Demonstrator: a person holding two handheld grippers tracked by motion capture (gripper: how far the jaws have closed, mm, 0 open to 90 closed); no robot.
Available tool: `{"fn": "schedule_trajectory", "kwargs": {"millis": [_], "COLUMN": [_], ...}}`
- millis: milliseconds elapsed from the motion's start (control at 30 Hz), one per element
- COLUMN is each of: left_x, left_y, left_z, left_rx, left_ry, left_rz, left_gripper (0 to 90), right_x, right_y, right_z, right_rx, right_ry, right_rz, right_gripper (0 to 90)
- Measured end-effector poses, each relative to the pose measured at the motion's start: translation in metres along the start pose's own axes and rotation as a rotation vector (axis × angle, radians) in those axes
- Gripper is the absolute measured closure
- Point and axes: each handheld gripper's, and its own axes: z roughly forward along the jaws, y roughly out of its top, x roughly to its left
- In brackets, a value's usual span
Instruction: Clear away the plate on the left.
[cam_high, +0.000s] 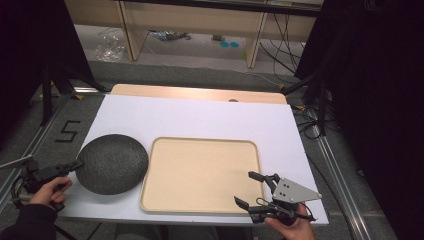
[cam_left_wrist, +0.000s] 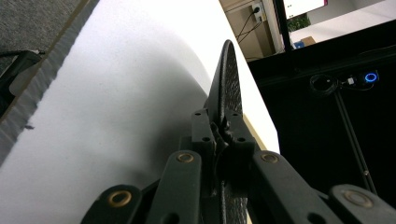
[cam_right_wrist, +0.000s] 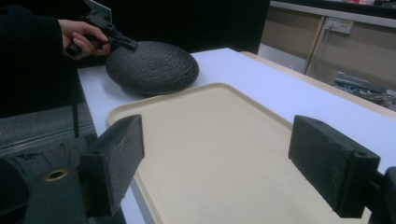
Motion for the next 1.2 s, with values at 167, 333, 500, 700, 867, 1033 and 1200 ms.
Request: {"fn": "schedule_trajectory", "kwargs": {"millis": [167,333,500,700,867,1033,1200], "left_x": [-0.002,-0.004,-0.012,-0.026,-0.037,-0.051,-0.065], "left_y": [0.000,-0.001,-0.002,-0.007,-0.014,-0.026,-0.039], "left_z": [0.000,0.000,0.001,0.012,0.026,0.041,0.059], "left_rx": [-0.002,-0.018,-0.028,-0.014,0.034,0.079,0.135], "left_ry": [-0.007,-0.022,-0.038,-0.056,-0.083,-0.108,-0.118], "left_rz": [-0.012,-0.030,-0.039,-0.038,-0.004,0.032,0.034], "left_gripper": [84.4,84.1,84.0,83.4,83.5,83.3,83.1], "right_x": [0.000,0.001,0.001,0.000,0.000,-0.001,-0.001], "right_y": [0.000,0.000,0.000,0.000,0.000,0.000,-0.001], "right_z": [0.000,0.001,0.002,0.001,0.001,0.000,0.002], "right_rx": [0.006,0.008,-0.002,0.008,0.002,0.005,-0.017], "right_ry": [-0.001,0.003,-0.003,-0.001,-0.008,-0.005,-0.004], "right_rz": [-0.004,-0.006,-0.005,-0.007,-0.004,-0.003,0.000], "right_gripper": [19.4,19.4,19.4,19.3,19.4,19.3,19.4]}}
